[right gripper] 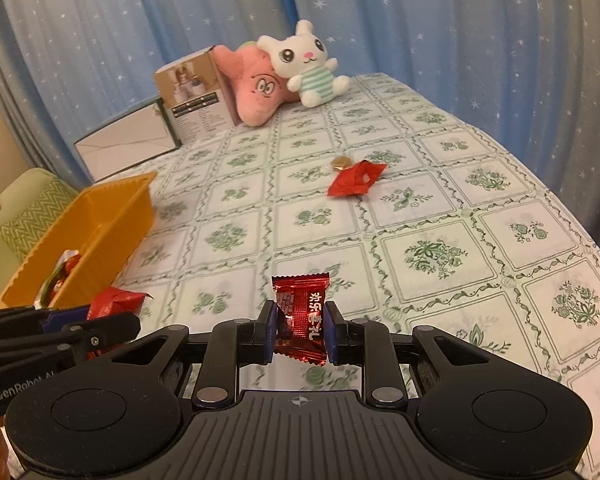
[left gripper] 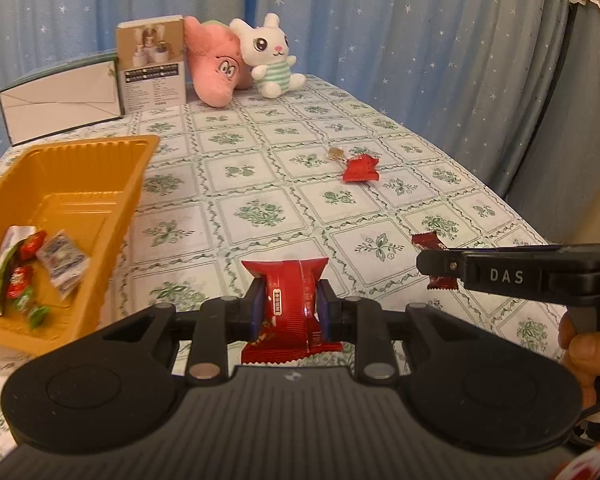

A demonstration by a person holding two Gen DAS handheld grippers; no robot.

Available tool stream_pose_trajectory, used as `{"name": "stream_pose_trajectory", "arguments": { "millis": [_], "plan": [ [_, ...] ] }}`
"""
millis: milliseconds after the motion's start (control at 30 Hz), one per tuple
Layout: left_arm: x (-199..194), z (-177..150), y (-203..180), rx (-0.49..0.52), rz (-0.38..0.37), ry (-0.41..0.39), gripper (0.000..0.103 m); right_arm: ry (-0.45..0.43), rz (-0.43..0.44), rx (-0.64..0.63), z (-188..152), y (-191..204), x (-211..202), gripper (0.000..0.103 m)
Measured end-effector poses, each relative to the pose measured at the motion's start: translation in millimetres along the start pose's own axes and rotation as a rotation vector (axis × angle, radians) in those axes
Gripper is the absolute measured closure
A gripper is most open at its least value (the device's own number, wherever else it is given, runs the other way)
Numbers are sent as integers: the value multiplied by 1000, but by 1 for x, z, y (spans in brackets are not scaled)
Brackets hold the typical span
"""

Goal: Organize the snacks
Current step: 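Carry the red candy bag with the left tool while the right tool carries the dark-red candy to the tray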

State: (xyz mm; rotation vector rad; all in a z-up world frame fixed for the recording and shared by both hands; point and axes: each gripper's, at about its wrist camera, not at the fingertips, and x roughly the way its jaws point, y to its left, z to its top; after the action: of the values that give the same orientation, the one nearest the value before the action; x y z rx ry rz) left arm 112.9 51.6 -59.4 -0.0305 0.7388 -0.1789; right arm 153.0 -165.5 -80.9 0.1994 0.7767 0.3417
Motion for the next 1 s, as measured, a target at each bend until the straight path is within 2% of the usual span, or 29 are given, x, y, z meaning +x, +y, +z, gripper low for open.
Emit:
{"name": "stream_pose_trajectory", "arguments": {
  "millis": [200,500,767,1000],
  "plan": [
    [-29,3,14,-13,36,-27,79,-5,26,-49,-5,27,-13,79],
    [-65,14,57,-71,99,-62,79,-18,117,-145,4,86,-18,79],
    [-92,23,106,-112,162,-95,79,-25,193,-231,23,142,-6,79],
    [-98,28,151,-128,209,-90,79,-4,254,-264,35,182,16,79]
  ]
}}
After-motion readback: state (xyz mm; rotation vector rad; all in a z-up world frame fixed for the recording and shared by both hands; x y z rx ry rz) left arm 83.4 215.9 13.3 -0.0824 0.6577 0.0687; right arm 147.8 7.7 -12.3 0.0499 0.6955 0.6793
